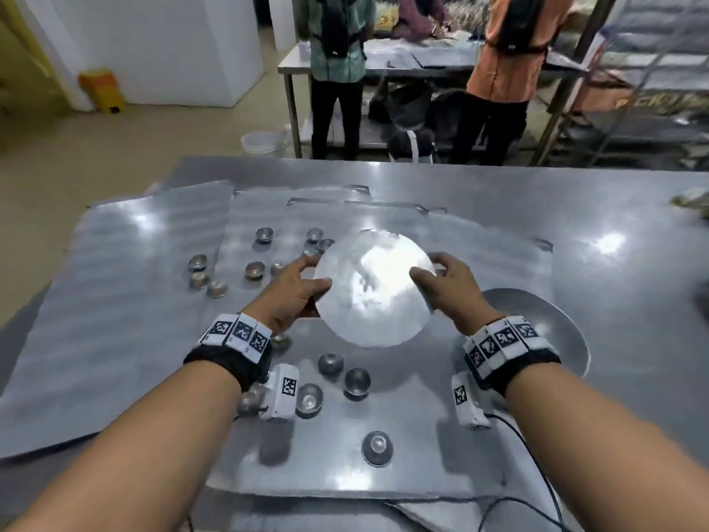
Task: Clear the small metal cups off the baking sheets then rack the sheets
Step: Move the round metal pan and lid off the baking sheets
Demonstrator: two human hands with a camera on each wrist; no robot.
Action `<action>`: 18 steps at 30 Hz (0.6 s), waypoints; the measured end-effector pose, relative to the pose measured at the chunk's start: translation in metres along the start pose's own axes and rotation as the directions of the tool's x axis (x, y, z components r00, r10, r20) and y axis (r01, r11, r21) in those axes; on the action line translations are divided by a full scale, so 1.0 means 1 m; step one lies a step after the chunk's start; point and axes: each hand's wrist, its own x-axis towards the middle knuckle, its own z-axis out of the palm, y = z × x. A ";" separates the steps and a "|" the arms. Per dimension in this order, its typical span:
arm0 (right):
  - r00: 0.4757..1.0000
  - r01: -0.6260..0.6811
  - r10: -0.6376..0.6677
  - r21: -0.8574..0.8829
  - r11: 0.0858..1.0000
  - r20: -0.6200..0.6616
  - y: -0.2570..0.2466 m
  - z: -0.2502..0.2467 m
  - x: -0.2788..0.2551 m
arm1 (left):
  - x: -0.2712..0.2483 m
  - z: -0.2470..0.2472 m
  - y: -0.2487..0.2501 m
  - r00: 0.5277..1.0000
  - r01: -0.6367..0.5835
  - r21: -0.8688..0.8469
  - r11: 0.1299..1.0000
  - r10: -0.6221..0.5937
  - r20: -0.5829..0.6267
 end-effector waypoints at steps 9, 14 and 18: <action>0.988 -0.041 0.033 -0.049 0.998 -0.151 0.065 -0.150 -0.026 | 0.010 0.158 0.006 0.990 -0.140 0.211 0.968 0.129 0.065; 0.968 -0.088 0.047 -0.161 0.983 -0.246 0.108 -0.204 -0.034 | 0.006 0.217 0.003 0.985 -0.167 0.247 0.954 0.150 0.087; 0.962 -0.194 0.144 -0.211 0.958 -0.231 0.140 -0.223 -0.043 | 0.002 0.247 -0.006 0.990 -0.141 0.285 0.948 0.128 0.064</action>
